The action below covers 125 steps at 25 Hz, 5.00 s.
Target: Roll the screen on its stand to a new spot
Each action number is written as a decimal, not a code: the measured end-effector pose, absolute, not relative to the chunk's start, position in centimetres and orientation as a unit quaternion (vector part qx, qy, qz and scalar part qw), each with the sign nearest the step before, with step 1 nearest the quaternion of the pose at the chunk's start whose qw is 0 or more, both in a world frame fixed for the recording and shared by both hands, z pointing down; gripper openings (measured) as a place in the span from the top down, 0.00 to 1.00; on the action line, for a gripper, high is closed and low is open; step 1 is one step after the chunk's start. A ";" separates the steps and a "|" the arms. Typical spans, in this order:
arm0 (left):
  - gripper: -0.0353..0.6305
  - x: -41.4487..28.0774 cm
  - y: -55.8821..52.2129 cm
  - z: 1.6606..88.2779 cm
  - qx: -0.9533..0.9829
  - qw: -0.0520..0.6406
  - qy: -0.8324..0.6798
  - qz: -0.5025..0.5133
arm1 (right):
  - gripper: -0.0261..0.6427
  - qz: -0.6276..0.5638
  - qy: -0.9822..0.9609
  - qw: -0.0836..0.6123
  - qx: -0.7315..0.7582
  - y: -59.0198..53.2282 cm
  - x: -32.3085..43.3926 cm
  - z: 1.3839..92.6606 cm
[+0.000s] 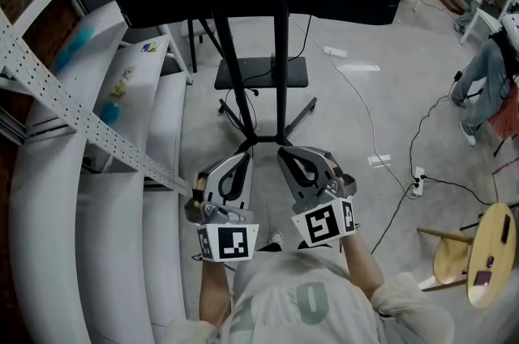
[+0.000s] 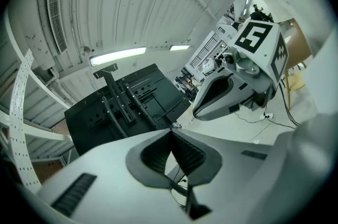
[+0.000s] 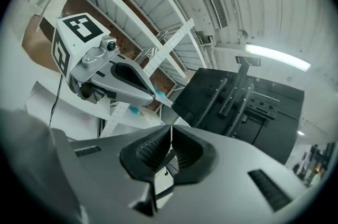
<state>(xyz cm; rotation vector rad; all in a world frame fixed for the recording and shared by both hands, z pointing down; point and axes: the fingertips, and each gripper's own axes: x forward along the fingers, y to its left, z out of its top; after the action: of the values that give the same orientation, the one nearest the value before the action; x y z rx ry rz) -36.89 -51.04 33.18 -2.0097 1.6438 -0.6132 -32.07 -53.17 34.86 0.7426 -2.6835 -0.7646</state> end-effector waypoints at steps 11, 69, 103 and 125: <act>0.92 -43.1 -64.2 32.9 -0.740 0.242 0.587 -0.223 | 0.93 -0.267 -0.913 0.145 0.272 -66.4 -37.9 35.7; 0.37 -60.1 -95.9 35.5 -0.753 0.076 0.643 -0.118 | 0.52 -0.139 -0.874 0.128 0.448 -99.2 -39.7 36.1; 0.54 -59.2 -100.9 39.7 -0.758 0.026 0.639 -0.125 | 0.53 -0.054 -0.899 0.168 0.401 -102.9 -43.3 40.5; 0.55 -56.7 -89.6 39.6 -0.753 0.011 0.647 -0.120 | 0.54 -0.065 -0.918 0.128 0.370 -91.0 -40.9 39.7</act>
<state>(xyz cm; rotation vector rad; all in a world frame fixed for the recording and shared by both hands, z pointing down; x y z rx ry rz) -56.66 -89.61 39.61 -2.3497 2.0186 -0.3753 -40.88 -91.01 39.68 1.0768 -2.6690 -0.1901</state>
